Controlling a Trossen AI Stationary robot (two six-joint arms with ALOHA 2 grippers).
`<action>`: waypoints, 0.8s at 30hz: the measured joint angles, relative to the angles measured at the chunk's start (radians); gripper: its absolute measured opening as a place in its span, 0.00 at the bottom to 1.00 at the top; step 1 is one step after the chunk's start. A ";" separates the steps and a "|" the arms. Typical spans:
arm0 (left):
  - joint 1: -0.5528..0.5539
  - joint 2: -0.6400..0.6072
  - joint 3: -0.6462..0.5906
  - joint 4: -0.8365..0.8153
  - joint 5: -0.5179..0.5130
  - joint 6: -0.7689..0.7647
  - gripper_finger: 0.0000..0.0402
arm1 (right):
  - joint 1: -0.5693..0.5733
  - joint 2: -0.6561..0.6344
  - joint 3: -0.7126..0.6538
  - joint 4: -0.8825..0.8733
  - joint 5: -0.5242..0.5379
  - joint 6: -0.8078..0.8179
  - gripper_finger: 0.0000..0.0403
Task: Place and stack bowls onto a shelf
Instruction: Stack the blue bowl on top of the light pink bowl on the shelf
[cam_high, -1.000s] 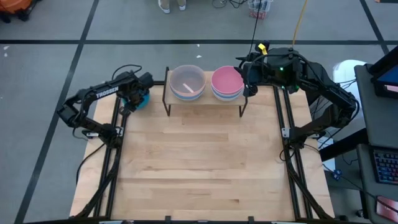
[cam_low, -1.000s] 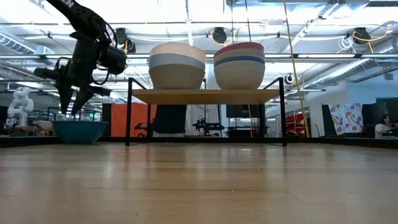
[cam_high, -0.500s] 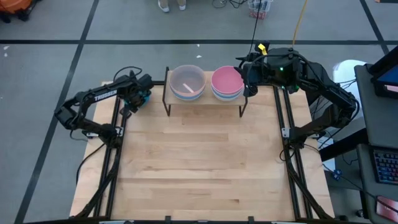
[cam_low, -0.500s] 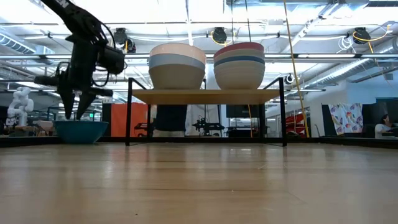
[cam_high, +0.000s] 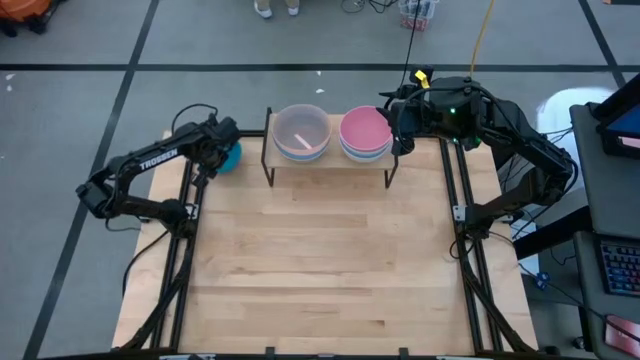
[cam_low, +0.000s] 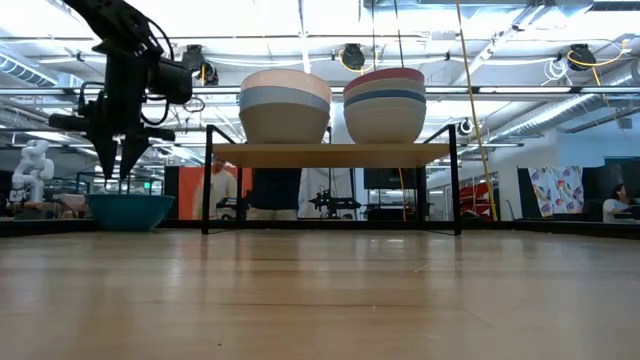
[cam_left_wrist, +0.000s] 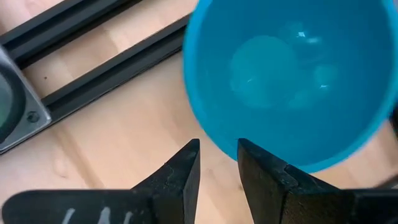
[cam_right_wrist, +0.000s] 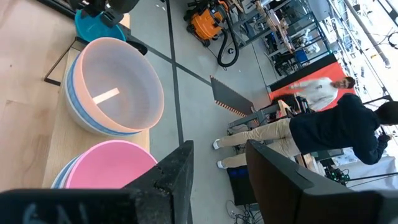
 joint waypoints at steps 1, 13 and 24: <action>0.000 0.000 -0.007 -0.001 0.004 -0.007 0.28 | 0.000 0.000 0.000 0.000 0.000 0.000 0.35; 0.000 0.000 -0.081 0.057 0.025 -0.029 0.28 | 0.000 0.000 0.000 0.000 0.000 -0.002 0.35; 0.022 0.001 -0.081 0.055 -0.001 -0.037 0.28 | 0.000 0.000 0.000 0.000 0.000 -0.003 0.35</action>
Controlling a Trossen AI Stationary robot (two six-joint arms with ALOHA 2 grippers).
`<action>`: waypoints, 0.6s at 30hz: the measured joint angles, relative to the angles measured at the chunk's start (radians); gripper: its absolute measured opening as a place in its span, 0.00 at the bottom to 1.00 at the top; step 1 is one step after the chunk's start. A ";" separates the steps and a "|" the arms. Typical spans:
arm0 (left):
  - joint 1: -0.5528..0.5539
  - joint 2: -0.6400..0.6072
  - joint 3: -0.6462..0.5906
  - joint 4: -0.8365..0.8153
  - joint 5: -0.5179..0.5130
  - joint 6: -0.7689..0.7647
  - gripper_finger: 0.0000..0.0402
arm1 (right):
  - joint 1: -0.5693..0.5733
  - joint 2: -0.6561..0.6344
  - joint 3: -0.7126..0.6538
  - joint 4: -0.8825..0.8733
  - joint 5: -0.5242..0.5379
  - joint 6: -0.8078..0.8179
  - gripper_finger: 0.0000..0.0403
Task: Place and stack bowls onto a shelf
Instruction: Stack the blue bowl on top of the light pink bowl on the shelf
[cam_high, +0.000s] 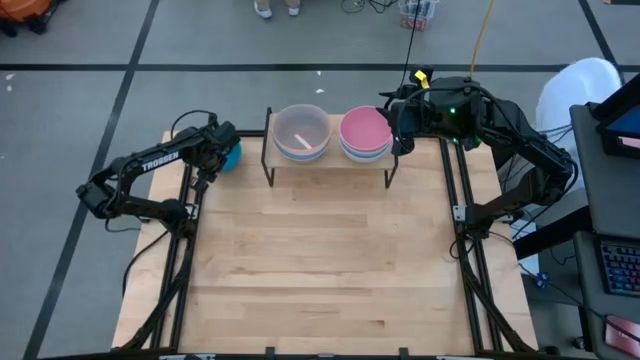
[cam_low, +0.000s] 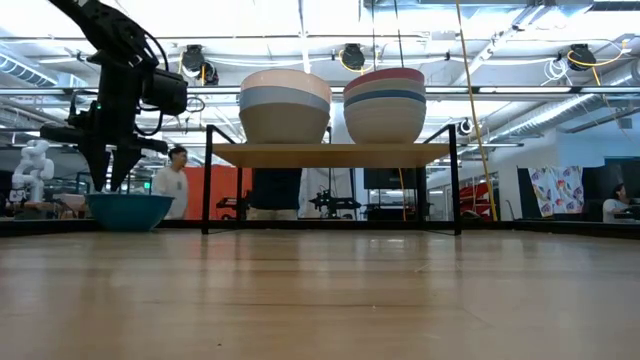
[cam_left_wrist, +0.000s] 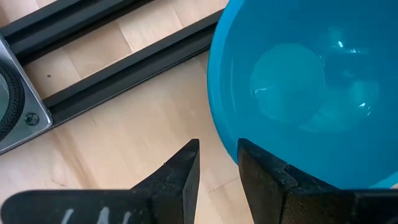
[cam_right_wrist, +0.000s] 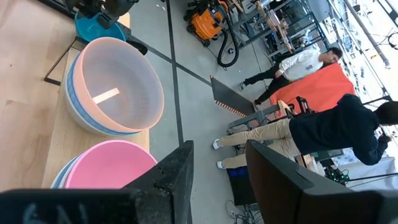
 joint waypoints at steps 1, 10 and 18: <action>0.004 0.000 0.000 0.000 0.000 0.000 0.28 | 0.000 0.000 0.000 0.000 0.000 0.000 0.35; 0.017 0.000 -0.044 0.019 0.010 -0.008 0.28 | 0.000 0.000 0.000 0.000 0.000 -0.010 0.35; 0.017 0.000 -0.085 0.152 0.005 0.005 0.28 | 0.000 0.000 0.000 0.000 0.000 -0.031 0.35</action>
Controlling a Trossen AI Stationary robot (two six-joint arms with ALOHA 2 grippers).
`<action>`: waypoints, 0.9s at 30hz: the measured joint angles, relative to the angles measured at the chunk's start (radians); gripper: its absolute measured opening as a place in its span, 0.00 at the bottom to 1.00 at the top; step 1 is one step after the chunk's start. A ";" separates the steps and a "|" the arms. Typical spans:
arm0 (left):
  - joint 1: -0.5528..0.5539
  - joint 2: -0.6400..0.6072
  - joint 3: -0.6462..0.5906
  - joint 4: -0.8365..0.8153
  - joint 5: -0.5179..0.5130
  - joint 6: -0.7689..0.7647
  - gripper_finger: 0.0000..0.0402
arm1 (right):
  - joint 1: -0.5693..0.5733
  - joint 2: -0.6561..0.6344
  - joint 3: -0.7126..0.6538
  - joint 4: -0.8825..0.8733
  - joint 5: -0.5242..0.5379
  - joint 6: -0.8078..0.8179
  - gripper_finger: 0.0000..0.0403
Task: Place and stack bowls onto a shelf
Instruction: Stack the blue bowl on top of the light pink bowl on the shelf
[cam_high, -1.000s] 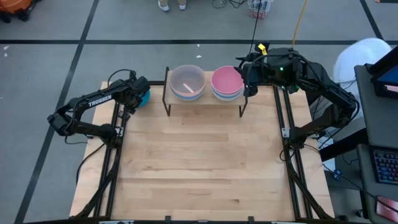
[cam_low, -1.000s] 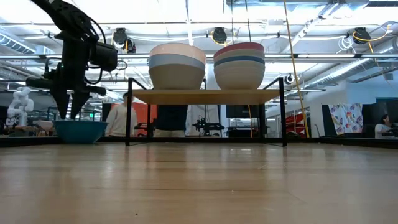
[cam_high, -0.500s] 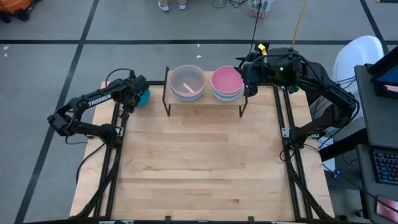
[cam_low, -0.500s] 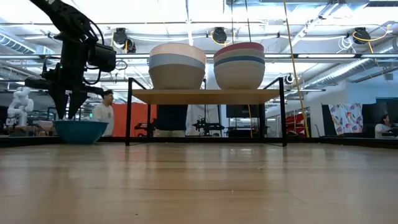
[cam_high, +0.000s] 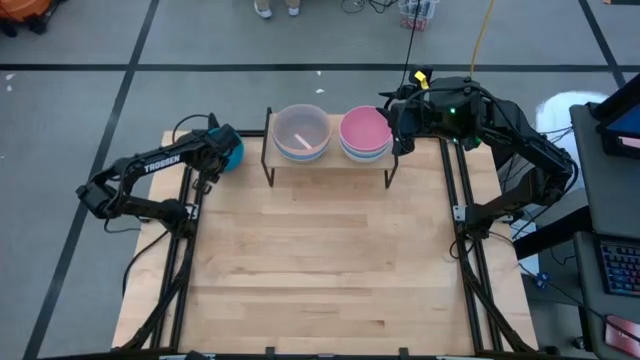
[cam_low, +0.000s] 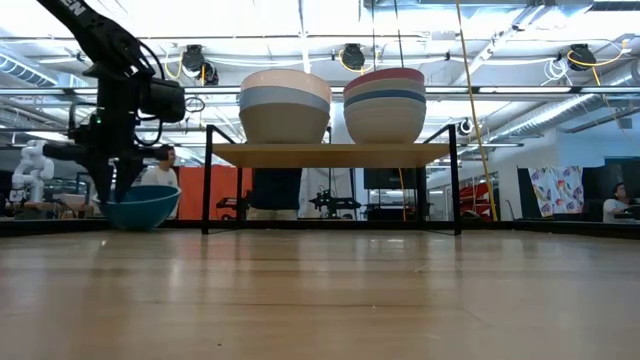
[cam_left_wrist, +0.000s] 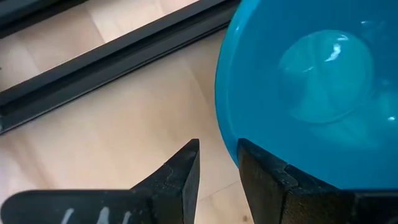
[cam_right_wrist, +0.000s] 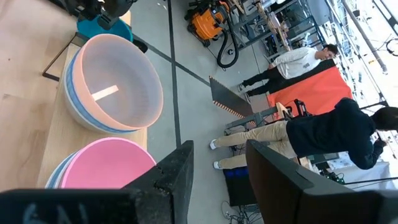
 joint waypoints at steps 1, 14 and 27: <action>0.000 0.000 0.000 0.009 -0.006 0.002 0.28 | 0.000 0.000 0.000 0.000 0.000 0.000 0.35; 0.015 -0.002 0.000 0.065 -0.041 0.026 0.28 | 0.000 0.000 0.000 0.000 0.000 0.000 0.35; 0.066 -0.002 0.000 0.199 -0.050 0.046 0.28 | 0.000 0.000 0.000 0.000 -0.003 -0.004 0.35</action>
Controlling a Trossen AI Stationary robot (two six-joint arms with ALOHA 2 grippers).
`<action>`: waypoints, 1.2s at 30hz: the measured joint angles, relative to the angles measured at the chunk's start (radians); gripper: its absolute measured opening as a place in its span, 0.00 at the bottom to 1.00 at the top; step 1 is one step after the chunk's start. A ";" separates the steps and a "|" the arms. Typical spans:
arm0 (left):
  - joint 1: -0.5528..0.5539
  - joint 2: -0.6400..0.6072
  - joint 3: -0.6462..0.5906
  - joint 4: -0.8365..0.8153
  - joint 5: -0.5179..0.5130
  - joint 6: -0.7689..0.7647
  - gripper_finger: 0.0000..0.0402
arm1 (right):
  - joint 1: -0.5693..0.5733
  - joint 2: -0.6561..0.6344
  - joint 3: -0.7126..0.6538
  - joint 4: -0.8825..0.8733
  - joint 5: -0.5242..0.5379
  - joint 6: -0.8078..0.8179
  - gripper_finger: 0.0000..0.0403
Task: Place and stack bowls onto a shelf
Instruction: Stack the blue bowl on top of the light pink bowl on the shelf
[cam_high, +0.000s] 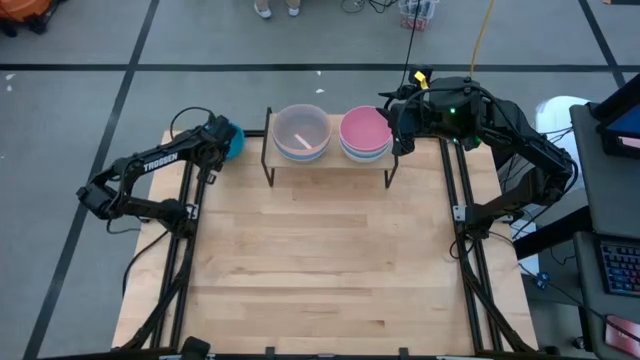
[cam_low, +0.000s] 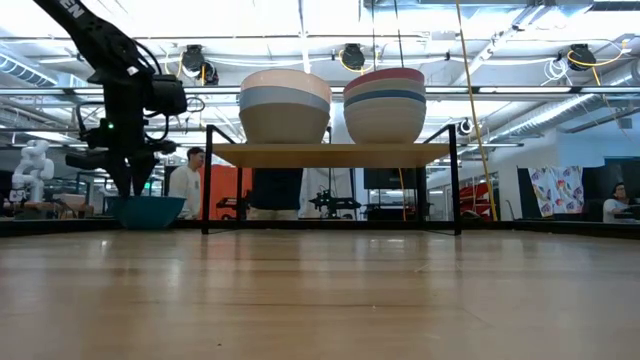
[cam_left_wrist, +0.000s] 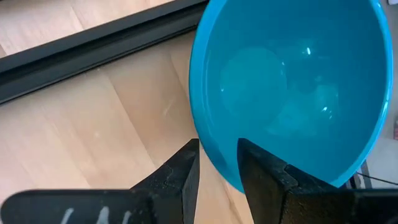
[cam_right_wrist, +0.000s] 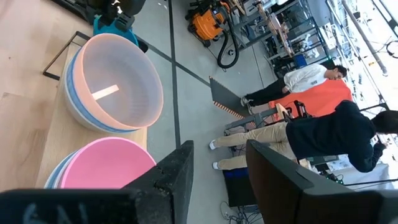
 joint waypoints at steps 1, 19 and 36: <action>0.004 0.000 0.000 0.001 0.000 0.001 0.28 | 0.000 0.000 0.000 0.000 0.000 -0.004 0.35; 0.042 0.001 0.000 -0.040 0.011 0.081 0.28 | 0.000 0.000 0.000 0.000 0.000 -0.040 0.35; 0.081 0.088 0.000 0.012 0.102 0.255 0.14 | 0.000 0.000 0.000 0.000 0.000 -0.044 0.35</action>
